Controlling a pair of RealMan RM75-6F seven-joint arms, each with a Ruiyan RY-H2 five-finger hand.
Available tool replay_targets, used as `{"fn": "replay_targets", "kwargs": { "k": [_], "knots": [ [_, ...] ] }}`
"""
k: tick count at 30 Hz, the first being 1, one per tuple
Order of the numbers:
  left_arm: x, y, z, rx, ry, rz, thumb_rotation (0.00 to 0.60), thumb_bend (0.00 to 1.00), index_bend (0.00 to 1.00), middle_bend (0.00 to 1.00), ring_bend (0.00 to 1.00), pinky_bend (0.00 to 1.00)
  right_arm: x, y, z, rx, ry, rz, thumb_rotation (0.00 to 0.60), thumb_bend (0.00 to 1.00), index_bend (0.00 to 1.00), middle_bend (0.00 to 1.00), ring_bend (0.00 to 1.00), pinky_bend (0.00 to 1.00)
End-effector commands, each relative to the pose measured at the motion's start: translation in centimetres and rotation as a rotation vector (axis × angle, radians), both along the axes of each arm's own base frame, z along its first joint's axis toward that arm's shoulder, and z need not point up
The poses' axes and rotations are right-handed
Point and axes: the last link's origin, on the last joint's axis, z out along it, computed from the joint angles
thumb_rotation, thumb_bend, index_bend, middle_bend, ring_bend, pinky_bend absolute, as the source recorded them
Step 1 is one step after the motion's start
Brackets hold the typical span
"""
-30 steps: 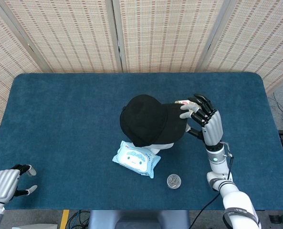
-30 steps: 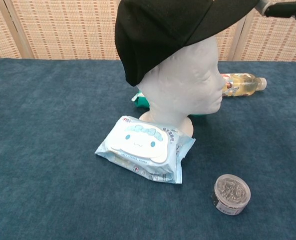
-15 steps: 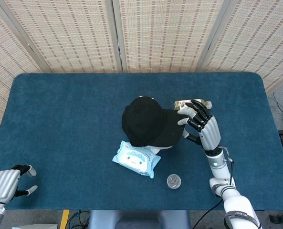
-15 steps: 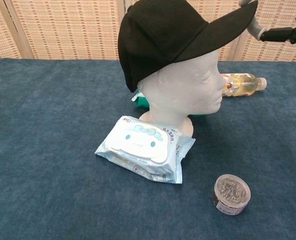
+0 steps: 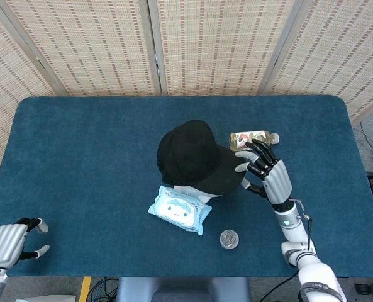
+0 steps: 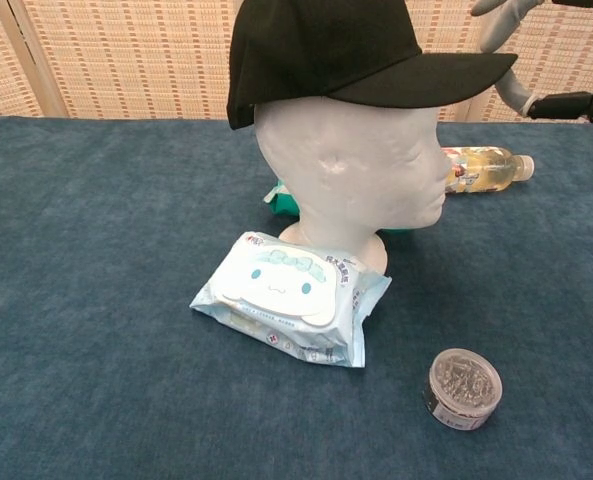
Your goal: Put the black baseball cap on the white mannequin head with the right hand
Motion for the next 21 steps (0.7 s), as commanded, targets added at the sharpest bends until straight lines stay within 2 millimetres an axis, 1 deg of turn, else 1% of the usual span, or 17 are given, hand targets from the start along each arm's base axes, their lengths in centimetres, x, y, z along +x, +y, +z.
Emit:
{"fn": "replay_targets", "kwargs": {
  "k": [1, 13, 21],
  "knots": [
    [0.0, 0.0, 0.0, -0.001, 0.000, 0.000, 0.600, 0.13, 0.50, 0.51, 0.40, 0.68, -0.1, 0.1, 0.0, 0.003, 0.001, 0.000, 0.600, 0.46, 0.75, 0.35, 0.19, 0.16],
    [-0.1, 0.0, -0.2, -0.009, 0.009, 0.007, 0.600, 0.13, 0.50, 0.51, 0.40, 0.68, 0.5, 0.8, 0.6, -0.025, -0.037, 0.072, 0.600, 0.46, 0.75, 0.35, 0.19, 0.16],
    [-0.2, 0.0, -0.3, -0.014, 0.013, 0.009, 0.600, 0.13, 0.50, 0.51, 0.40, 0.68, 0.6, 1.7, 0.5, -0.019, -0.044, 0.116, 0.600, 0.46, 0.75, 0.35, 0.19, 0.16]
  ]
}}
